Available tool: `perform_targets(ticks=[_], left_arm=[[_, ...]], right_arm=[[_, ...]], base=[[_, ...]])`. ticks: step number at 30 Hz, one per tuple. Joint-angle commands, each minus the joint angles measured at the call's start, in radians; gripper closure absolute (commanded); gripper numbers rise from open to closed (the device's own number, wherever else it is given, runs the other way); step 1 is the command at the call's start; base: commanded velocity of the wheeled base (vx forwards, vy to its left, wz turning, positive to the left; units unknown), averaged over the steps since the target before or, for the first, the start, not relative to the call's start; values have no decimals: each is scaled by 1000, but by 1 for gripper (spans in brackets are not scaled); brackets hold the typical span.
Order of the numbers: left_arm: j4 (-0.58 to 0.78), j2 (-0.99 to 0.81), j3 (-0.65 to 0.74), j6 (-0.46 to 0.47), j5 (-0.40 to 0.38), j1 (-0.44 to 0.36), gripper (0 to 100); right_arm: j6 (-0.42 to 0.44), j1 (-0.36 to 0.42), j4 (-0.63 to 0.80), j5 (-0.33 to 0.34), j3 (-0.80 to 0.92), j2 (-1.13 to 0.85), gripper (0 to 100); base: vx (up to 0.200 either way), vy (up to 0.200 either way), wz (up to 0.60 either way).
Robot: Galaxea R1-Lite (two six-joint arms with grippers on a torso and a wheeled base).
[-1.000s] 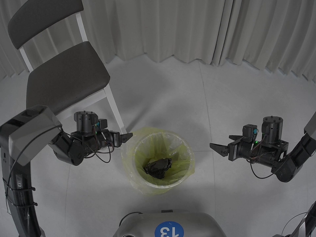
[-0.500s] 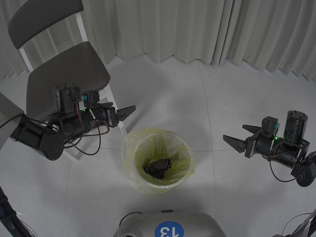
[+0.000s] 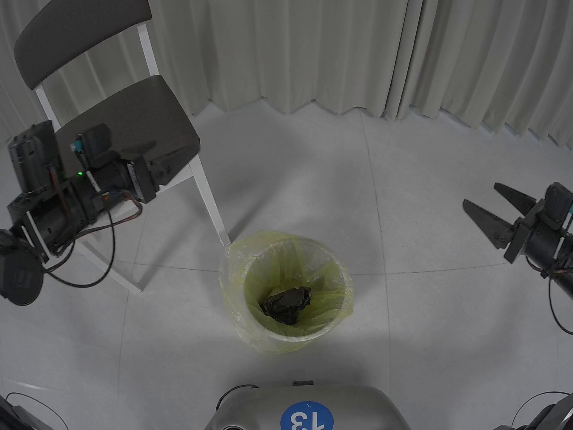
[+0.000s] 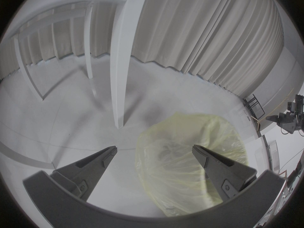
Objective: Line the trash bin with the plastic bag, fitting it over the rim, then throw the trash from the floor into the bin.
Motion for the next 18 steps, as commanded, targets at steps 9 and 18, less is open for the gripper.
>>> perform_targets(ticks=[9,18], left_arm=[[54,-448,165,-1,4,80,0],[286,-703,140,-1,-2,79,0]], right_arm=[[-19,-45,413,-1,-66,-550,0],[-13,-65,835,1,-188,-838,0]], base=[[0,0,0],[0,0,0]])
